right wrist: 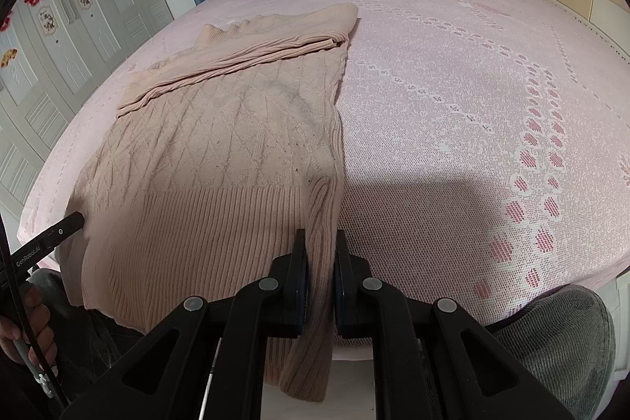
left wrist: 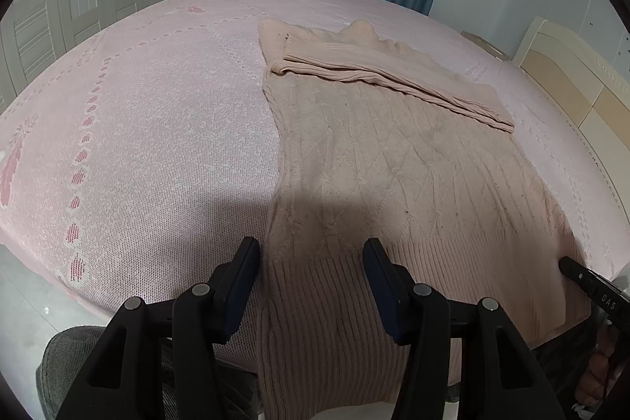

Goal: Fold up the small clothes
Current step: 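Hold the hem closed in the right tool beside the open left tool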

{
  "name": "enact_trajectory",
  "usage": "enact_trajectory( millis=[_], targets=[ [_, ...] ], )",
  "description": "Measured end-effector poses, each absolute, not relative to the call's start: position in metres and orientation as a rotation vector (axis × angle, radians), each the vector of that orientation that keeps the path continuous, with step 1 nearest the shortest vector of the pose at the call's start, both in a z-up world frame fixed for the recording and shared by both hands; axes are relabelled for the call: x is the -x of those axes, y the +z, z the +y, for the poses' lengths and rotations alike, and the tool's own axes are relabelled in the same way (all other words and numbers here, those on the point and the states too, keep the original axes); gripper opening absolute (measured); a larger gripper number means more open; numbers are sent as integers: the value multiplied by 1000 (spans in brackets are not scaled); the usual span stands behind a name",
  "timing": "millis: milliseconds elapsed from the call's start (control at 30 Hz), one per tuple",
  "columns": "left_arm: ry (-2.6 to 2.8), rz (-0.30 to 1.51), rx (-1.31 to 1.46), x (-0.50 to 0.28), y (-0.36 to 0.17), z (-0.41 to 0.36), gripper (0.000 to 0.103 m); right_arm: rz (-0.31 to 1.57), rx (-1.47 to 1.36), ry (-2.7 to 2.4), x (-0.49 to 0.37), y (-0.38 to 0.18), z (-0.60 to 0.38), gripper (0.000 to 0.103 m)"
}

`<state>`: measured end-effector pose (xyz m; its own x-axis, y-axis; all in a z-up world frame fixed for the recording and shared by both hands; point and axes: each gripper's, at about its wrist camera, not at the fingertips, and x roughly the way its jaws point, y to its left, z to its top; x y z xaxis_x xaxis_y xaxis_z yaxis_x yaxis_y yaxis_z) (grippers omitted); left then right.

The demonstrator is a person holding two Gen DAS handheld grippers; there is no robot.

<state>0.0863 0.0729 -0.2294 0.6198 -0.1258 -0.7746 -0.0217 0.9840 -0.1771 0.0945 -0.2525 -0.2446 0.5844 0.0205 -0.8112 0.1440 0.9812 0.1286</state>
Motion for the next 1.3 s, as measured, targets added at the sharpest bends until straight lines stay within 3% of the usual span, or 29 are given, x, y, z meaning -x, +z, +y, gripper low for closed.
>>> enact_trajectory(
  millis=[400,633,1300],
  targets=[
    [-66,900,173,-86,-229,72,54,945,-178,-72,-94,-243,-251,12],
    [-114,904,186,-82,-227,71,54,956,-207,-16,-94,-242,-251,22],
    [-136,918,193,-86,-229,69,59,947,-194,-10,-92,-243,-249,26]
  ],
)
